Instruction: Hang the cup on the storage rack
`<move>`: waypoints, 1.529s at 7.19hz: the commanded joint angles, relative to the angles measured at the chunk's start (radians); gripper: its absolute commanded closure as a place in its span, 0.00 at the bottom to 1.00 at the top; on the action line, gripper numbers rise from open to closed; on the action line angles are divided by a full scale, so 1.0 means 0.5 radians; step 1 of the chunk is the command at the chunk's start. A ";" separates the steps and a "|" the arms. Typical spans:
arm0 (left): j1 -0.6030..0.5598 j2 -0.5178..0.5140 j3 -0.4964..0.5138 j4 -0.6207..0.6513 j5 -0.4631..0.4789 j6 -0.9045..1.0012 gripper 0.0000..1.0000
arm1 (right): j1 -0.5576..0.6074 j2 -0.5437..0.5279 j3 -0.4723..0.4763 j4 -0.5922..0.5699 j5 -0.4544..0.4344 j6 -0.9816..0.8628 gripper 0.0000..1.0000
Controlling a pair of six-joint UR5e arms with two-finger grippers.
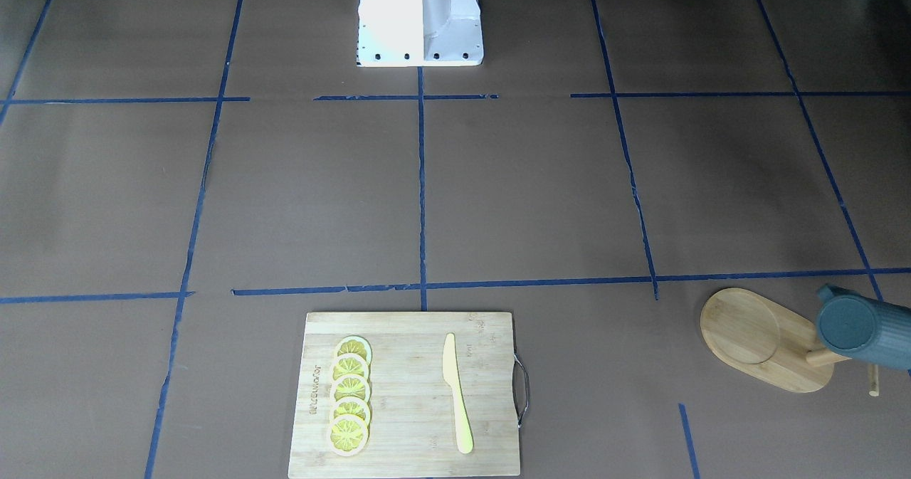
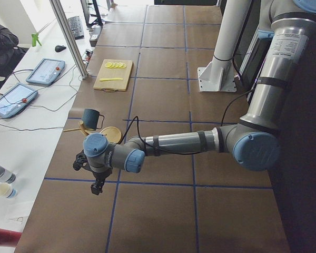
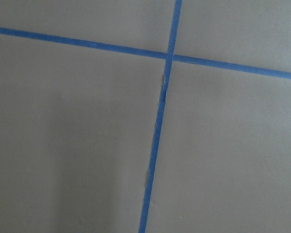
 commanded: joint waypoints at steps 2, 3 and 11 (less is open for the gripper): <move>-0.011 0.335 -0.476 0.201 -0.039 -0.338 0.00 | -0.001 0.000 0.006 0.000 0.001 0.003 0.00; -0.008 0.458 -0.688 0.185 -0.057 -0.433 0.00 | -0.001 0.000 0.003 0.000 0.001 0.000 0.00; -0.002 0.698 -0.855 0.167 -0.039 -0.422 0.00 | 0.002 -0.034 0.000 -0.028 -0.011 0.043 0.03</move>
